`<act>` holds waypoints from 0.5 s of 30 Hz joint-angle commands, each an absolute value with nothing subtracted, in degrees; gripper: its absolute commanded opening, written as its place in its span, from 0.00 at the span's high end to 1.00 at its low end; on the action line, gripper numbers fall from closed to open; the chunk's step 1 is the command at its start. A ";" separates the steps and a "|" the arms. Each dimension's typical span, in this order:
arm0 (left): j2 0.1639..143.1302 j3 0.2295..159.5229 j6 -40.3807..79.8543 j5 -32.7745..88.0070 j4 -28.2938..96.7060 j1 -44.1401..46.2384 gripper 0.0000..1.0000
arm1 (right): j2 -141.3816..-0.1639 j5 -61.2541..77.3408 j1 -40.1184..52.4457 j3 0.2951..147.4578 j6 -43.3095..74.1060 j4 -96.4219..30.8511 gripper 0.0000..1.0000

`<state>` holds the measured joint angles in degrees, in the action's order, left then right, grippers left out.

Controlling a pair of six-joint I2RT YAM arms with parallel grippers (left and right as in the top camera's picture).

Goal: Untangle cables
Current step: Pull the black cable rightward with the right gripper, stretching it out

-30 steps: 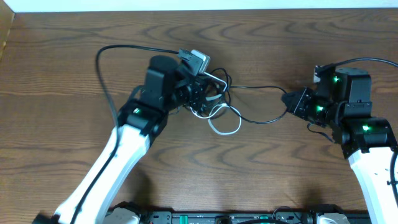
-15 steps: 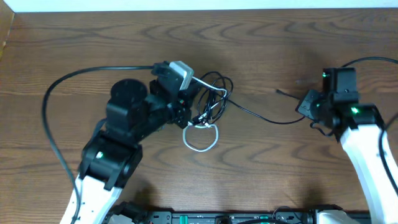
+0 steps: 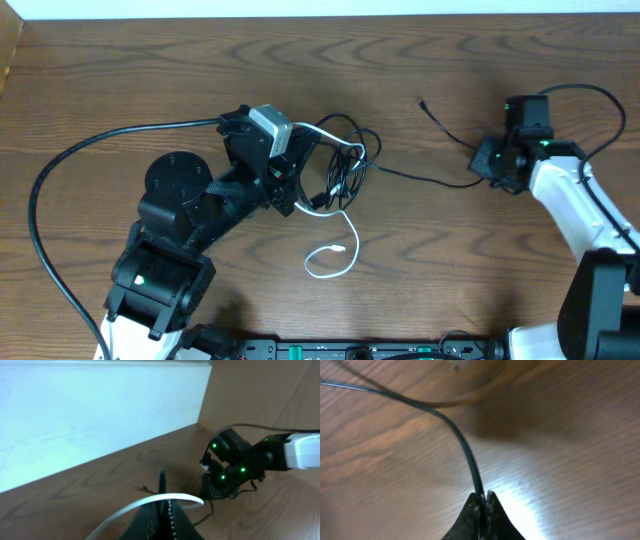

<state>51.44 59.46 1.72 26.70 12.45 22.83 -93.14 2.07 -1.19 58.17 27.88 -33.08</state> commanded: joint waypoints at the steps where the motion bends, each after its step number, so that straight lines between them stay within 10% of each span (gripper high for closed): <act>1: 52.14 59.46 3.73 30.59 10.07 22.68 0.92 | -93.54 10.96 -5.28 58.85 20.43 -30.55 0.78; 5: 54.50 59.46 3.79 31.33 7.90 22.68 0.92 | -92.95 33.76 -8.67 61.25 5.87 -29.69 0.32; 15: 63.48 59.46 9.52 35.59 -2.83 22.68 0.92 | -87.94 64.82 -8.40 65.39 -2.07 -32.53 0.22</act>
